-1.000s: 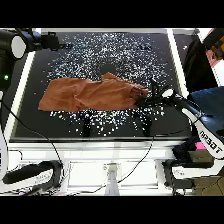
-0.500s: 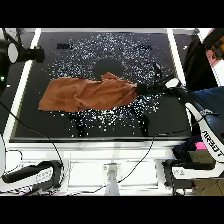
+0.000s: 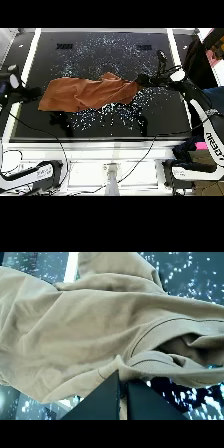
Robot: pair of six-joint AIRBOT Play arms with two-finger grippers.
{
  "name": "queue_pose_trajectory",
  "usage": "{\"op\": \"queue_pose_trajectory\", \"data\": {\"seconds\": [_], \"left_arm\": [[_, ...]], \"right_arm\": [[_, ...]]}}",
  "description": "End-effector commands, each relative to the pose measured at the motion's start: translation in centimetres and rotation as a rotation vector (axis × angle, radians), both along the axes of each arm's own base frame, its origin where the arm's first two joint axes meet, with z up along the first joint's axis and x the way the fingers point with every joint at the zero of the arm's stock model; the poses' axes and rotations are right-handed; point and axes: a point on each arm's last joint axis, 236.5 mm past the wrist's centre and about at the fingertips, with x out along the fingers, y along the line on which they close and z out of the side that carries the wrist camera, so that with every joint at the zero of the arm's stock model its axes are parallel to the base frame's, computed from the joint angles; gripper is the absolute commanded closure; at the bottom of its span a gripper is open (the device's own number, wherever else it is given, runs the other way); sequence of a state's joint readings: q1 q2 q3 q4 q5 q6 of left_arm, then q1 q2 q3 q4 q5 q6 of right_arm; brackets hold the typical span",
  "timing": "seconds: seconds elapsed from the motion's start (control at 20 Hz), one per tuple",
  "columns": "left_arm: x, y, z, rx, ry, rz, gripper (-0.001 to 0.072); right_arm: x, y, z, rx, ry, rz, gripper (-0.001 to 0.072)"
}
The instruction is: Fold the clothes and pants, and hang the long-sleeved shirts on hangers.
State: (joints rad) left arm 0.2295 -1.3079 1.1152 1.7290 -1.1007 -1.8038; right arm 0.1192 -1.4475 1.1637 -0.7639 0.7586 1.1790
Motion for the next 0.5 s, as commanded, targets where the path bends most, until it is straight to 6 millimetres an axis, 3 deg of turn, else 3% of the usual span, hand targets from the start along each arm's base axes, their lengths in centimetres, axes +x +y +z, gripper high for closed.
{"op": "queue_pose_trajectory", "data": {"seconds": [0.0, 0.1, 0.2, 0.25, 0.35, 0.45], "left_arm": [[-2.4, 1.1, -2.2, -0.192, 0.001, 0.178, 0.0482], [-3.3, 2.1, -2.4, -0.326, -0.019, 0.269, 0.0482], [-4.7, 1.5, -3.1, -0.518, 0.008, 0.303, 0.0477], [-5.2, 1.4, -3.5, -0.579, 0.021, 0.310, 0.0406], [-5.5, 1.2, -4.3, -0.646, 0.033, 0.282, 0.0083], [-5.1, 0.5, -5.1, -0.670, 0.043, 0.239, 0.0056]], "right_arm": [[0.0, 0.1, 0.2, 0.000, -0.002, 0.005, 0.0699], [-0.1, 0.1, 0.1, -0.003, -0.001, 0.008, 0.0699], [-0.1, 0.0, 0.0, -0.011, -0.001, 0.011, 0.0699], [-0.1, -0.1, -0.1, -0.018, -0.002, 0.013, 0.0699], [-0.2, -0.2, -0.2, -0.026, -0.003, 0.016, 0.0699], [-0.2, -0.3, -0.2, -0.028, -0.003, 0.016, 0.0699]]}}
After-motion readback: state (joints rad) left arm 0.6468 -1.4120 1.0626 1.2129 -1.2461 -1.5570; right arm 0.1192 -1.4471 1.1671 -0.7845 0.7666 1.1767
